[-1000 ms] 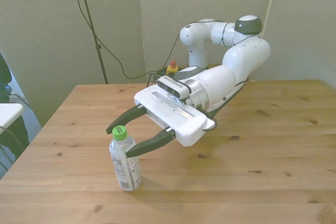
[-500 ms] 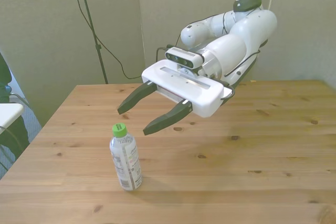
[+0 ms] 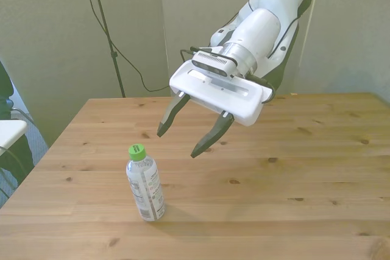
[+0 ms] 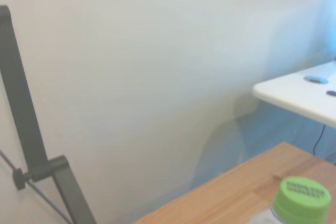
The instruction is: Stand the water bottle
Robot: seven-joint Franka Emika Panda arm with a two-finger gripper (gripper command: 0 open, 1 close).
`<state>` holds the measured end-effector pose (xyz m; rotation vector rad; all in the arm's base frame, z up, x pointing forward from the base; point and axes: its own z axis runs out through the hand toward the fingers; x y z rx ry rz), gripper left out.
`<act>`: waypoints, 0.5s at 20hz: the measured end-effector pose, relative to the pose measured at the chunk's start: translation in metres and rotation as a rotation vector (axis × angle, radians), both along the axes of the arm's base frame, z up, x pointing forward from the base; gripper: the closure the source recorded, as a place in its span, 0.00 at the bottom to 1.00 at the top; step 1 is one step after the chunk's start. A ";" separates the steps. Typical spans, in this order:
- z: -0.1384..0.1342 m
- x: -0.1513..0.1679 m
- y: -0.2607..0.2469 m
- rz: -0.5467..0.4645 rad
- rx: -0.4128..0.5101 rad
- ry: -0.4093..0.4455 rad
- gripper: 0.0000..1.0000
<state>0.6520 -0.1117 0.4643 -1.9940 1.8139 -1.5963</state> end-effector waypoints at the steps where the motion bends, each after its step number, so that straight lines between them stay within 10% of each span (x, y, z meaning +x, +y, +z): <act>1: 0.004 -0.003 0.001 0.014 0.017 0.021 0.00; 10: 0.016 -0.028 0.004 0.142 0.142 0.234 0.00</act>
